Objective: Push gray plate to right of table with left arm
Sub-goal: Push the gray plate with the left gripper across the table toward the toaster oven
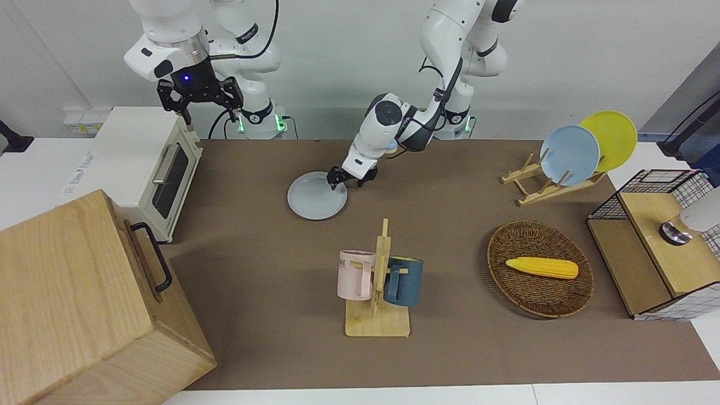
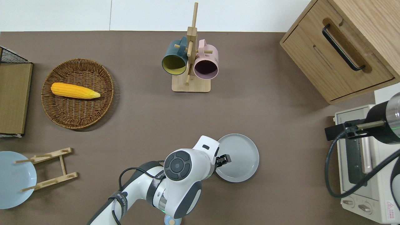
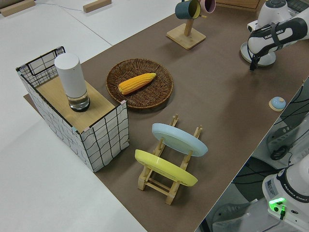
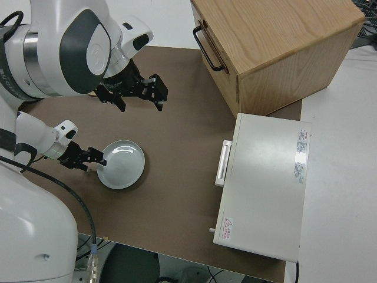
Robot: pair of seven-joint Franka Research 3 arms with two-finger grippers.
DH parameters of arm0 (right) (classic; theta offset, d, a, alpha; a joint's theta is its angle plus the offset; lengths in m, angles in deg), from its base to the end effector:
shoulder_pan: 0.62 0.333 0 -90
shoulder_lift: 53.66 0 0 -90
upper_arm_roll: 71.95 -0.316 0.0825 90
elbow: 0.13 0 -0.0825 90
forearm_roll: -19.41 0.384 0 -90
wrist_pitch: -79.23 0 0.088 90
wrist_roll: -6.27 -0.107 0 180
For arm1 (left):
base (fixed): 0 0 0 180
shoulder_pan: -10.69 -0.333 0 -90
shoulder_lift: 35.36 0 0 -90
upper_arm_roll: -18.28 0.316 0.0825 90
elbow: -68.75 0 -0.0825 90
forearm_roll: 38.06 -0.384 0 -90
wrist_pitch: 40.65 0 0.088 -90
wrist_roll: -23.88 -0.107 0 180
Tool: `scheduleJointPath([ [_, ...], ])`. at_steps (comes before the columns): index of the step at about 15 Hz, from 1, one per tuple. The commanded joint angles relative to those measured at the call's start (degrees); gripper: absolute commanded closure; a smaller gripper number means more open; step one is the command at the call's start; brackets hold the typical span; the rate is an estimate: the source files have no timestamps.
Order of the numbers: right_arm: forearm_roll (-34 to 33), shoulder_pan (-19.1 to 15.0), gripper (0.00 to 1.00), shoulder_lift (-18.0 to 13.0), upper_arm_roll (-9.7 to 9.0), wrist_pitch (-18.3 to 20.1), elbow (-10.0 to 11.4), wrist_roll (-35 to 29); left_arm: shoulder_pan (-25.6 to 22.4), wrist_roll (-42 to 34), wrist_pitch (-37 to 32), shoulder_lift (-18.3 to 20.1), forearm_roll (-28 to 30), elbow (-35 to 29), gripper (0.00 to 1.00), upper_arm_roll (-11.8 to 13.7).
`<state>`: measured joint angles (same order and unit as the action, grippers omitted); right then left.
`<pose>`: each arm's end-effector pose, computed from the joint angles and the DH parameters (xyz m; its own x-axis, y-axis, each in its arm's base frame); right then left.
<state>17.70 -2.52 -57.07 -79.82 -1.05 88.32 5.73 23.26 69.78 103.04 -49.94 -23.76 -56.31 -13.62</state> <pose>0.5153 0.0528 0.6546 0.9926 0.0883 -0.0831 0.0918 -0.9950 0.0387 0.4091 -0.3937 0.2993 0.9623 0.2147 -0.1671 0.2521 -0.9348 0.2503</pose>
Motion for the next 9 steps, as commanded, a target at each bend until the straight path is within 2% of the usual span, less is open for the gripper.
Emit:
scheduleJointPath([
  [1, -0.48, -1.35, 0.005, -0.55, -1.09, 0.83, -0.03, 0.46, -3.41, 0.07, -8.06, 3.66, -4.81, 0.70, 0.01, 1.23],
  [3, -0.48, -1.35, 0.005, -0.55, -1.09, 0.83, -0.03, 0.46, -5.52, -3.42, -12.45, 6.21, -4.82, 0.87, 0.01, 1.32],
  [7, -0.48, -1.35, 0.005, -0.55, -1.09, 0.83, -0.03, 0.46, -13.77, -13.44, -22.64, 12.89, -4.55, 1.48, 0.01, 1.49],
  [9, -0.48, -1.35, 0.005, -0.55, -1.09, 0.83, -0.03, 0.46, -16.33, -16.53, -27.04, 15.09, -4.64, 3.06, 0.01, 1.41],
])
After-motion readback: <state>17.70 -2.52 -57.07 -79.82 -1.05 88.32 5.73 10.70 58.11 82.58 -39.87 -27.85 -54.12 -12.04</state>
